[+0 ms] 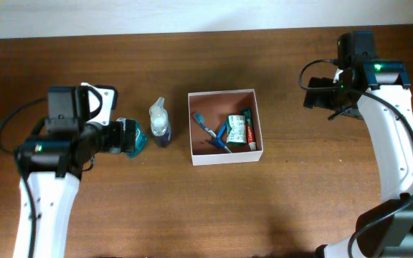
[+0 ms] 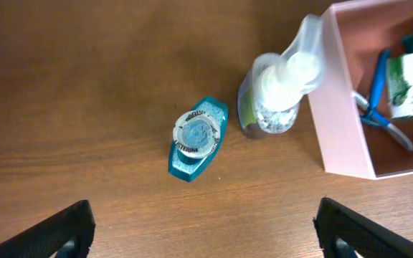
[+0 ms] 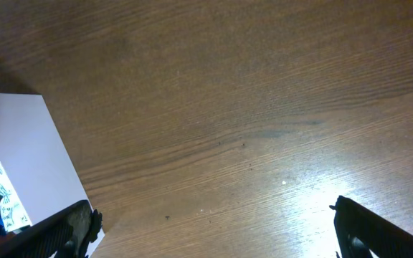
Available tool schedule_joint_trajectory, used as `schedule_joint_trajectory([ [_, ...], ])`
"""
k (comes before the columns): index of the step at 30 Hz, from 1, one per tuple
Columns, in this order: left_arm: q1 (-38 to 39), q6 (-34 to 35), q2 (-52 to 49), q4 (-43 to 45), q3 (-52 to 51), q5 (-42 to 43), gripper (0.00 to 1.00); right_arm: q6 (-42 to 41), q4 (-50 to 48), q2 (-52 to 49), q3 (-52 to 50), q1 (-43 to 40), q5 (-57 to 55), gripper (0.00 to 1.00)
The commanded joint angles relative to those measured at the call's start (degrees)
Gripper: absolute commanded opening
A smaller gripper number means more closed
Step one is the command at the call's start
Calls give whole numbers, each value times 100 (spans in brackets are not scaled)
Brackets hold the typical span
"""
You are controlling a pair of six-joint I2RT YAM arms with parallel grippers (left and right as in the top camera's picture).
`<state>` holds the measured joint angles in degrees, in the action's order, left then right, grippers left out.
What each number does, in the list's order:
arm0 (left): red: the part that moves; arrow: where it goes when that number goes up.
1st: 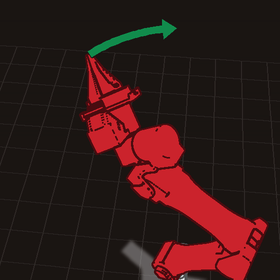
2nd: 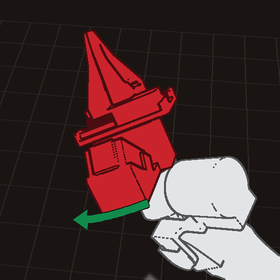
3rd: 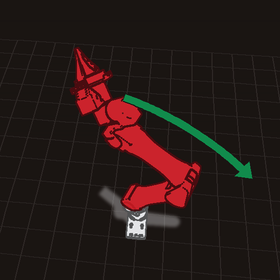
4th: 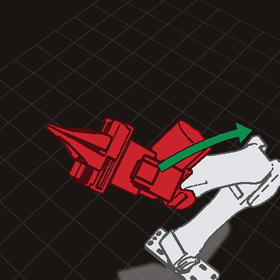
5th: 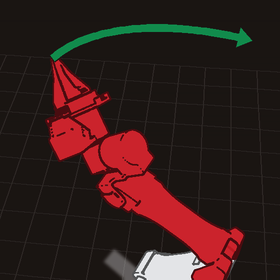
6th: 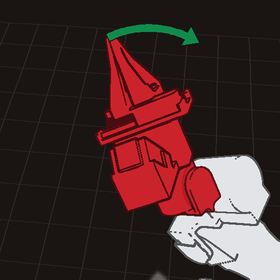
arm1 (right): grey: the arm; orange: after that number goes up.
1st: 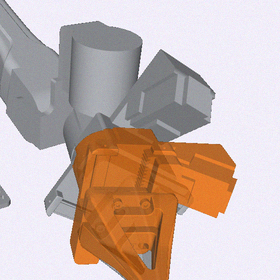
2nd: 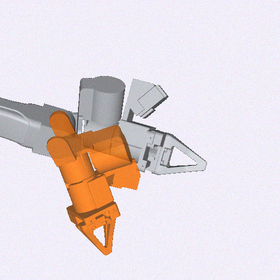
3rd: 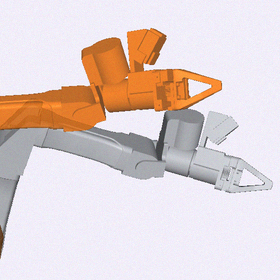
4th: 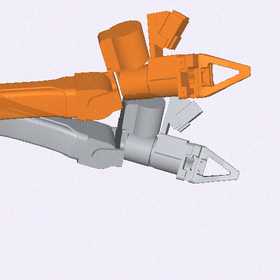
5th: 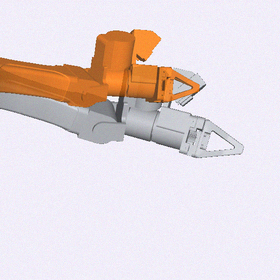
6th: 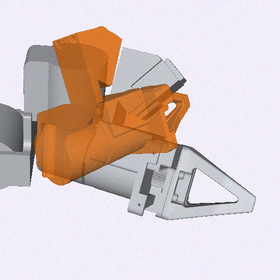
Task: Pack container
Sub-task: 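Move the left gripper to the teal mouthwash bottle and grasp it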
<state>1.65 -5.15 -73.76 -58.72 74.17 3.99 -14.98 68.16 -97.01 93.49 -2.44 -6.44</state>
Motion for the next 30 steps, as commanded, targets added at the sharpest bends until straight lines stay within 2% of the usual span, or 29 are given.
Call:
schedule_joint_trajectory([
  [1, 7, -96, -308, 17, 103, -79, 90, -7, -2, 55, 44, -22, -72, 98],
  [3, 7, -98, -503, 81, 103, -79, 82, -7, -2, 55, 44, -22, -72, 98],
  [13, 7, -96, -1130, 520, 103, -79, 82, -7, -2, 55, 44, -22, -72, 98],
  [22, 7, -96, -1200, 688, 103, -76, 68, -7, -2, 55, 44, -22, -72, 98],
  [30, 7, -96, -1368, 702, 103, -76, 66, -4, -2, 55, 44, -22, -72, 98],
])
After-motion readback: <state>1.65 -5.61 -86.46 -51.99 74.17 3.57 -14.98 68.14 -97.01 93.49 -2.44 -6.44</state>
